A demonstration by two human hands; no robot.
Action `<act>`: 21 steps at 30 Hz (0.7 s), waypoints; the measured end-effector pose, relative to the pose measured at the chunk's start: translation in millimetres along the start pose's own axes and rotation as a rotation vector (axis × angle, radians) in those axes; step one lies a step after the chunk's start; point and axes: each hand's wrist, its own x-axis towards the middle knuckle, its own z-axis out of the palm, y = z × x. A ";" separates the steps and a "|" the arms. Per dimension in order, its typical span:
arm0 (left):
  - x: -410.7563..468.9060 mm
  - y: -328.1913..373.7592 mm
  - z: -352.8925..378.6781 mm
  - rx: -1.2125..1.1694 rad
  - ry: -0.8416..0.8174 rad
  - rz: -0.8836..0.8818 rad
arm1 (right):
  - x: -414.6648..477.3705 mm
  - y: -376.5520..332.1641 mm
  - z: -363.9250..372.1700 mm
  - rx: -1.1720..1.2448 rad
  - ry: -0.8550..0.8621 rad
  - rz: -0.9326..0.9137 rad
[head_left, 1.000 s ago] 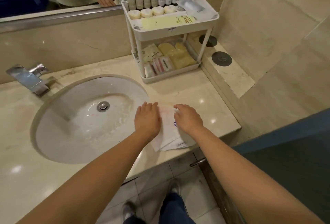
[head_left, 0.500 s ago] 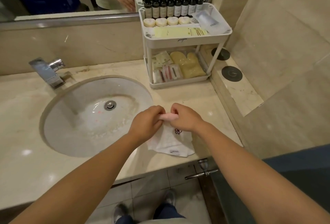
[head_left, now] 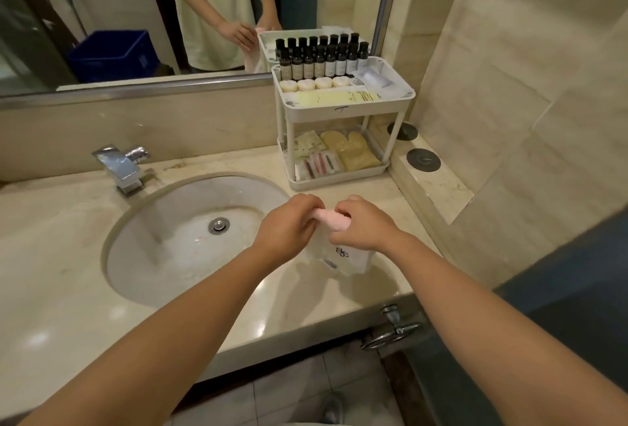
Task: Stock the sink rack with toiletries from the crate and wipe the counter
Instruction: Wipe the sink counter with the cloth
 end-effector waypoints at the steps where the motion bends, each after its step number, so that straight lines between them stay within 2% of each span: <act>1: -4.6 1.9 -4.0 -0.007 0.005 0.007 | -4.6 -4.5 2.5 0.063 0.007 0.019; 4: -19.2 3.6 -15.7 -0.040 0.020 -0.032 | -20.3 -16.5 11.8 0.255 -0.004 0.079; 9: -49.1 -0.9 -31.9 -0.103 -0.060 -0.130 | -47.9 -27.9 28.1 0.193 -0.089 0.119; 15: -81.0 -14.3 -32.8 -0.266 -0.215 -0.338 | -73.2 -32.1 51.6 0.379 -0.069 0.277; 21: -93.4 -26.8 -25.1 -0.279 -0.284 -0.467 | -73.8 -32.1 77.4 0.404 -0.021 0.309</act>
